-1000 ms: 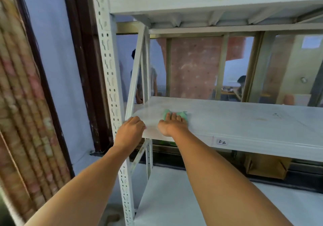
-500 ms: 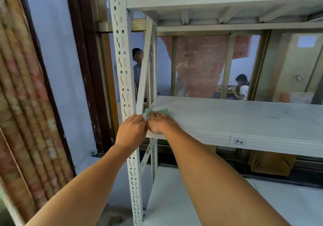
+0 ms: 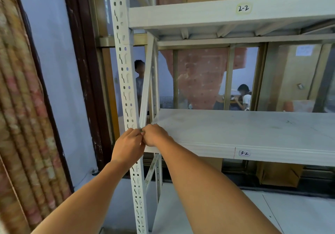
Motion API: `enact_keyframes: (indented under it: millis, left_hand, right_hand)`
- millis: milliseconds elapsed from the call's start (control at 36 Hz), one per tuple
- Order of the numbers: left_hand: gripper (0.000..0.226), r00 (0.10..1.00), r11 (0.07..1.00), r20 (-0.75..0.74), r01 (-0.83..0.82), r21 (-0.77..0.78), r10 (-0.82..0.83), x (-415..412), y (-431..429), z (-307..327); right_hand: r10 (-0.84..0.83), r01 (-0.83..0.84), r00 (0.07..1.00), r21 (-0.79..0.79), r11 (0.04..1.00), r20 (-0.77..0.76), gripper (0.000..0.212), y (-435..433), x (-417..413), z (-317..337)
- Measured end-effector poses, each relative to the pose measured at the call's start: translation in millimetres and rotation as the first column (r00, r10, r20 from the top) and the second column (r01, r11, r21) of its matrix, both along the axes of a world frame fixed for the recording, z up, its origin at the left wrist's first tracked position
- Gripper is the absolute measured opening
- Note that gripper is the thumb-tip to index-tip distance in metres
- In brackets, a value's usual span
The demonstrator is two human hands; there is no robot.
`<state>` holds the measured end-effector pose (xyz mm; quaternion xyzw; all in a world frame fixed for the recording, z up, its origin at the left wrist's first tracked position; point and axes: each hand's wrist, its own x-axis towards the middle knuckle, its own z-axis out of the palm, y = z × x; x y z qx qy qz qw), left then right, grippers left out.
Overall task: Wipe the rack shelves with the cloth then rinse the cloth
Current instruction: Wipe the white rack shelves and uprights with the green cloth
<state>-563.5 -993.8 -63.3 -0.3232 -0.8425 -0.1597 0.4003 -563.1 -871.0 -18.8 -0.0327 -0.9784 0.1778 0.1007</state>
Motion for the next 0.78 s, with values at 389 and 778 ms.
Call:
enact_keyframes:
  millis: [389,778]
  left_hand:
    - [0.014,0.999,0.999,0.044,-0.022,0.036,0.021,6,14,21]
    - [0.027,0.980,0.980,0.064,0.181,0.081,-0.187,42,122,29]
  right_hand:
    - [-0.159,0.071,0.987,-0.811,0.581,-0.028,0.036,1,-4,14]
    - [-0.296,0.021,0.955,-0.999,0.033,0.010,0.030,111,55,33]
